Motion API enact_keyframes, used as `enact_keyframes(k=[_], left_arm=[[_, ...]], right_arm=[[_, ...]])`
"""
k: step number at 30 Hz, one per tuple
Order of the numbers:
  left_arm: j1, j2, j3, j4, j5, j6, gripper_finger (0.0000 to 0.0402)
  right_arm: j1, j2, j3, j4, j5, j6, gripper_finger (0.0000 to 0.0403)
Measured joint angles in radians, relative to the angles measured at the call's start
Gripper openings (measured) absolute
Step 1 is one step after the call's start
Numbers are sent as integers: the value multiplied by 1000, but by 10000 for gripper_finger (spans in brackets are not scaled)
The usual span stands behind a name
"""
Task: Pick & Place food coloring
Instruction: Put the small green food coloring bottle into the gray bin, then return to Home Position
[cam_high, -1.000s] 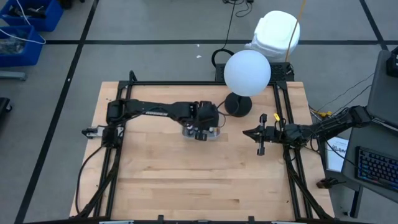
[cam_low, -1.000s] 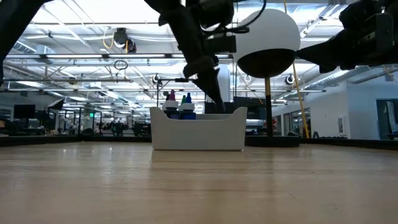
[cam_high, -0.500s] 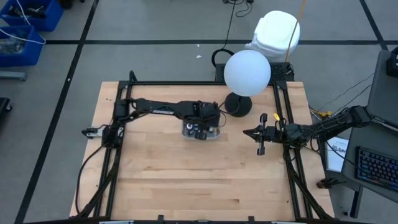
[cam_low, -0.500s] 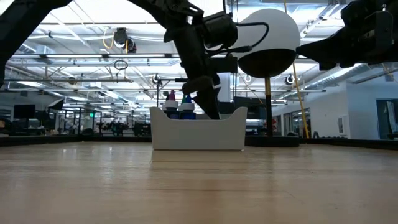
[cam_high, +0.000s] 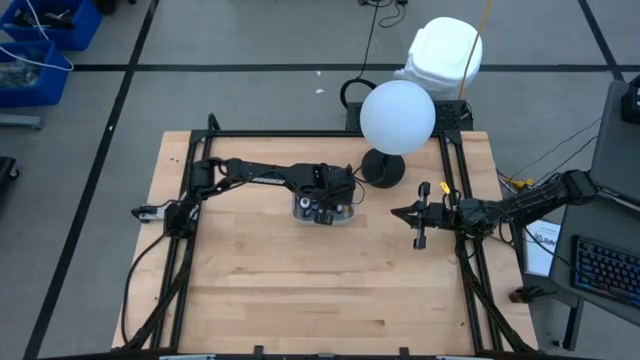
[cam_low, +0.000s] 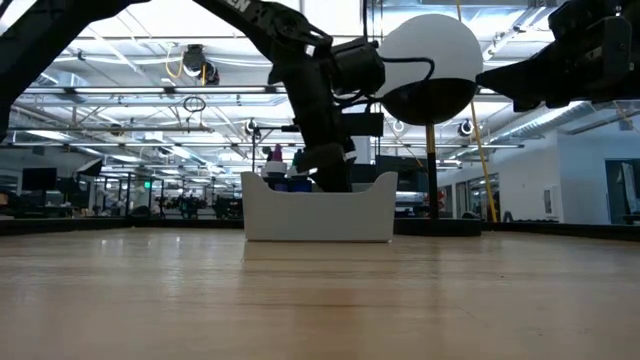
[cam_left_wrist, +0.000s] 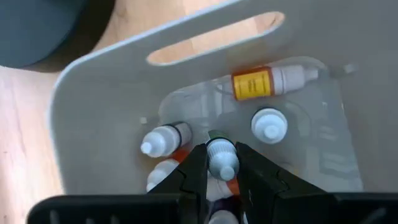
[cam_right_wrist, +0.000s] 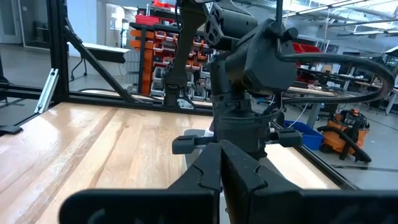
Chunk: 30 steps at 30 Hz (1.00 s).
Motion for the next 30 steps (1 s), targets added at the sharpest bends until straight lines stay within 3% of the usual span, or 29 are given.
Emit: enact_keyframes(k=[8, 17, 23, 30], left_arm=[[9, -2, 0, 4, -1, 3, 73], [9, -2, 0, 34, -2, 12, 124], [5, -5, 0, 35, -4, 25, 133], [-38, -60, 125, -123, -55, 40, 133]], right_arm=[[0, 0, 0, 0, -1, 2, 0], [0, 0, 0, 0, -2, 2, 0], [0, 0, 0, 0, -2, 2, 0], [0, 0, 0, 0, -2, 3, 0]])
